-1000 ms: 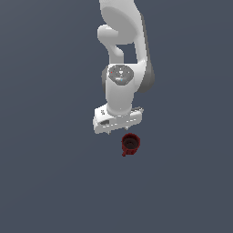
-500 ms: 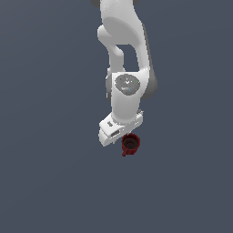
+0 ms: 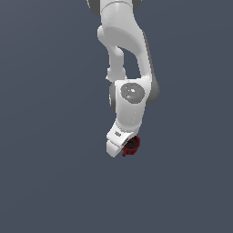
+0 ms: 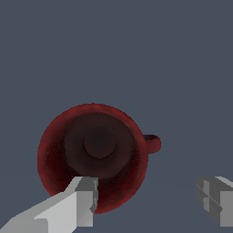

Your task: Pick up the object and move it to a goal position.

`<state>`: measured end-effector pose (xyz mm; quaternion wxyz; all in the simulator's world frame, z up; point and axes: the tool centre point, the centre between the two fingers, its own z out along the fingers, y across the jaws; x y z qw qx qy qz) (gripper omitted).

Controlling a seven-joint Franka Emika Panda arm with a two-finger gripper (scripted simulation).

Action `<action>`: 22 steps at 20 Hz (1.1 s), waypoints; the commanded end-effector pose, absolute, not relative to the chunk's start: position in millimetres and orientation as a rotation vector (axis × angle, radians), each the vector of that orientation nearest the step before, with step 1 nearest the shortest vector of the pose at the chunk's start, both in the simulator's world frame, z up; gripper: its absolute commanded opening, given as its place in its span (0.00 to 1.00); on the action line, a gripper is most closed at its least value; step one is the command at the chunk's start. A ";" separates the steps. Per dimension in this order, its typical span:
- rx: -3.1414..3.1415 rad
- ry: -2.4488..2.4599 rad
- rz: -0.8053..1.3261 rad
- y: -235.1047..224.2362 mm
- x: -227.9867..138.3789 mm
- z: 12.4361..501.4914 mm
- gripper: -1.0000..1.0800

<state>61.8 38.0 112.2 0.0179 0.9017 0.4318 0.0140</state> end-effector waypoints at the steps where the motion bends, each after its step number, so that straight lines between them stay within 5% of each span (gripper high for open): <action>1: 2.761 1.419 0.051 41.2 65.8 109.0 0.81; 22: 2.675 1.569 0.065 47.3 74.2 79.0 0.81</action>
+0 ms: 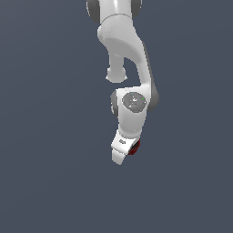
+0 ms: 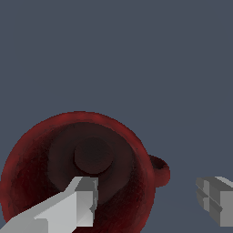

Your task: Pick up the object and move it to a goal position.

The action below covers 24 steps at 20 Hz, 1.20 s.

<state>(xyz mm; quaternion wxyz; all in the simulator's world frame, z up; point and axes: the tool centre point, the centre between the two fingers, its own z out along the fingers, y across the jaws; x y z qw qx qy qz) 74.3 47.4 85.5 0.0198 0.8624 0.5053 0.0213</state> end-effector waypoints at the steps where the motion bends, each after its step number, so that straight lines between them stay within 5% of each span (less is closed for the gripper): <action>1: 2.675 1.570 0.065 47.4 74.3 76.0 0.81; 4: 2.674 1.571 0.065 47.3 74.4 72.2 0.81; 5: 2.674 1.571 0.065 47.3 74.4 72.2 0.00; 24: 2.673 1.569 0.067 19.4 71.6 95.2 0.00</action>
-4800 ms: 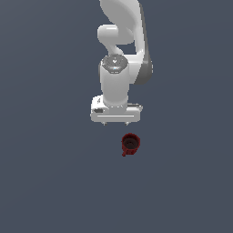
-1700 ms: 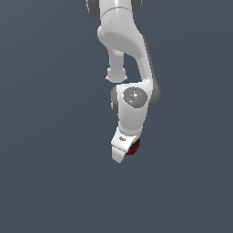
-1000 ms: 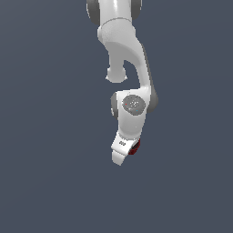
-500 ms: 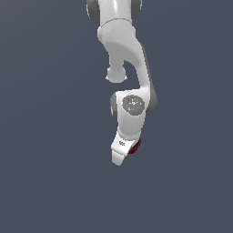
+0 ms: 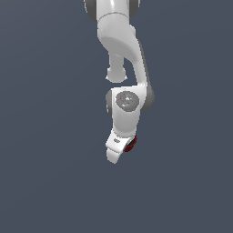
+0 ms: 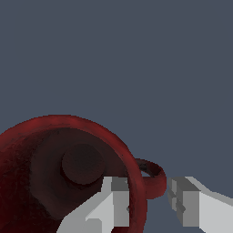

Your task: Pick up the object and move it to a goal position.

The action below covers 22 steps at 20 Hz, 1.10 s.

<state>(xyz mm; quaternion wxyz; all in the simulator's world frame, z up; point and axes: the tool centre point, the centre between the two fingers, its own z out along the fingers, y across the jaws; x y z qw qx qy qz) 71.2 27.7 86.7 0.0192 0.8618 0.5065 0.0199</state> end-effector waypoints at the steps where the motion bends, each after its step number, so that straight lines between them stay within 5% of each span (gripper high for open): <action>1: 2.673 1.569 0.067 12.9 70.8 100.5 0.00; 22: 2.674 1.572 0.067 -150.0 56.0 235.4 0.00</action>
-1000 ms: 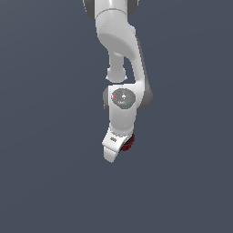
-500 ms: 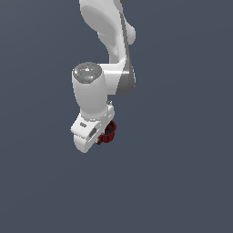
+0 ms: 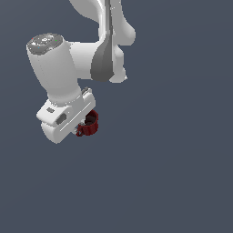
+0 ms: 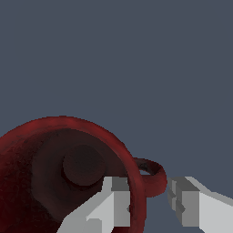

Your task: Pick up the object and move it to a goal position.

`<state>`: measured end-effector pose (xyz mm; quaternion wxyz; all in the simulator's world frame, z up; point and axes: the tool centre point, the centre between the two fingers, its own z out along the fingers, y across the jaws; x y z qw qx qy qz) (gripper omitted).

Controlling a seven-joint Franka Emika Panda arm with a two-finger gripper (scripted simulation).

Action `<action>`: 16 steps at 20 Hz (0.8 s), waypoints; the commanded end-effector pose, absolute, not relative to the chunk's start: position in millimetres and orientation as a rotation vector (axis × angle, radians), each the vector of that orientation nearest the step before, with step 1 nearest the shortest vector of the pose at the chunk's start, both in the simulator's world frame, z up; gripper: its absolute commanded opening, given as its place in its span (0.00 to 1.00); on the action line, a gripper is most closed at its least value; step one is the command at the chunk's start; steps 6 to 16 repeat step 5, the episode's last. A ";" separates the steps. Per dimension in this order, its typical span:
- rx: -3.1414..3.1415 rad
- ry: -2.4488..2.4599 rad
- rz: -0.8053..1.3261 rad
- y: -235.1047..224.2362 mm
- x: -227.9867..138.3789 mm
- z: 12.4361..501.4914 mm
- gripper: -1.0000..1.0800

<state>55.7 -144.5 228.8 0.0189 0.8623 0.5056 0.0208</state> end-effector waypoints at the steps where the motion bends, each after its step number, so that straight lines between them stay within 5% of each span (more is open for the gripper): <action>1: 2.674 1.572 0.066 -152.7 56.1 237.4 0.00; 16: 2.674 1.572 0.066 -156.8 56.6 240.7 0.00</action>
